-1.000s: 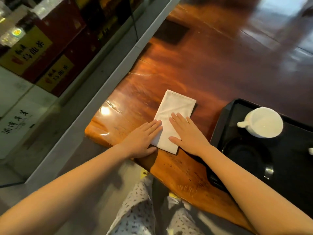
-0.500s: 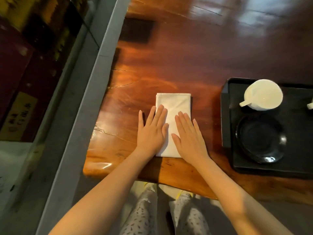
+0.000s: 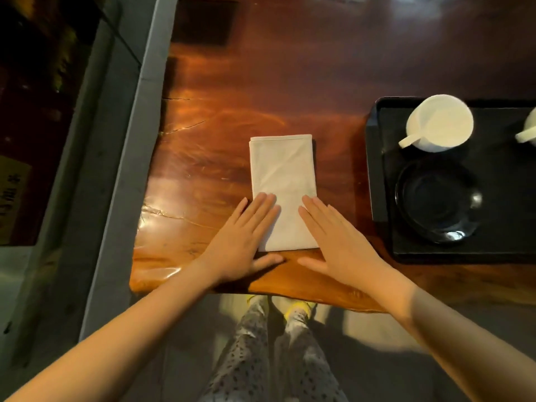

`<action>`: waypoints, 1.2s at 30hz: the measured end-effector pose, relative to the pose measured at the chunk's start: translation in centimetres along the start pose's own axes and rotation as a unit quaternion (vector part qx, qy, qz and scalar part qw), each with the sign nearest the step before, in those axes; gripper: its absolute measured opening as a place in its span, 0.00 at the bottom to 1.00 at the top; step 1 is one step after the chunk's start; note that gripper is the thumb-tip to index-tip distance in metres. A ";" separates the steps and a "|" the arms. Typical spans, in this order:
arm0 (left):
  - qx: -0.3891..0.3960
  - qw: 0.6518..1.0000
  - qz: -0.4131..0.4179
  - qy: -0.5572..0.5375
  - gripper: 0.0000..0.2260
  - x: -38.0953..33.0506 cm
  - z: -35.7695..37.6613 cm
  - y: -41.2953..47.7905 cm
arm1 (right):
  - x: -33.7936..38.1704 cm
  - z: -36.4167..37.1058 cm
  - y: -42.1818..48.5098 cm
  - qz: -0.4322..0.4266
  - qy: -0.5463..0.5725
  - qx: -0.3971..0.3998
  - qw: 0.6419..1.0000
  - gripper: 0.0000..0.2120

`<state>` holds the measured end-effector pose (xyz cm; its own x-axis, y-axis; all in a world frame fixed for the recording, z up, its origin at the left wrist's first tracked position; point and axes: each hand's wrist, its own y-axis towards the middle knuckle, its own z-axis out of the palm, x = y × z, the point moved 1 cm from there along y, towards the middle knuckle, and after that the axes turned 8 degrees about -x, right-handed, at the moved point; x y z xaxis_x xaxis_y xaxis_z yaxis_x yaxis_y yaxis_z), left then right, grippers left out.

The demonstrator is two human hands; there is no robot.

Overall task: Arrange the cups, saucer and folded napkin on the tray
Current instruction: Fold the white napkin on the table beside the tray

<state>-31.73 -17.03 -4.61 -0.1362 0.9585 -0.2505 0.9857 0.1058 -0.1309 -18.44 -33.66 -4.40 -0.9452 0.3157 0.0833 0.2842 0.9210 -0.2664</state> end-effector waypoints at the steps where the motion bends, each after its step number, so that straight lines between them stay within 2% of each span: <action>1: 0.019 0.999 0.018 0.026 0.39 0.1 -0.3 -0.3 | -0.1 0.1 0.0 -0.007 -0.005 0.003 1.000 0.42; 7: 0.084 0.989 0.039 0.112 0.34 -0.7 -1.9 0.7 | 0.5 -2.3 1.1 -0.043 -0.054 -0.003 0.998 0.32; 12: 0.140 0.979 0.026 0.146 0.28 -2.2 -2.3 1.6 | 2.4 -2.2 1.6 -0.020 -0.110 0.014 0.994 0.32; 14: 0.112 0.987 0.040 0.112 0.27 -1.6 -3.0 1.9 | 2.1 -2.4 1.9 0.000 -0.052 -0.009 0.999 0.31; 18: 0.070 0.995 0.075 -0.005 0.33 0.2 -5.2 3.0 | -0.8 -2.8 2.7 -0.009 0.099 -0.083 0.992 0.24; 20: 0.084 0.993 0.060 -0.060 0.34 1.0 -5.5 3.6 | -2.1 -3.4 3.3 0.002 0.213 -0.076 0.974 0.17; 21: 0.067 0.992 0.050 -0.097 0.32 1.3 -5.5 3.8 | -2.7 -3.7 3.6 0.024 0.272 -0.058 0.960 0.16; 23: 0.025 0.984 0.024 -0.172 0.28 2.1 -5.2 4.1 | -3.8 -4.3 3.9 0.079 0.374 -0.025 0.924 0.17; 27: -0.028 0.958 -0.003 -0.284 0.22 3.0 -3.8 3.0 | -4.8 -4.5 4.7 0.123 0.426 -0.022 0.896 0.18; 30: -0.078 0.948 -0.082 -0.296 0.20 3.0 -2.3 2.9 | -4.7 -4.2 5.3 0.142 0.440 -0.043 0.886 0.18; 33: -0.144 0.904 -0.233 -0.327 0.13 2.6 -1.7 3.9 | -4.4 -3.8 6.0 0.188 0.445 -0.087 0.871 0.16; 36: -0.191 0.882 -0.318 -0.292 0.12 1.4 -1.6 5.1 | -3.5 -3.3 7.5 0.239 0.396 -0.158 0.872 0.09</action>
<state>-26.75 -14.68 -4.07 -0.5917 0.3848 -0.7084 0.6376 0.7611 -0.1192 -12.49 -27.09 -3.48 -0.3334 0.6247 0.7062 0.7641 0.6178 -0.1857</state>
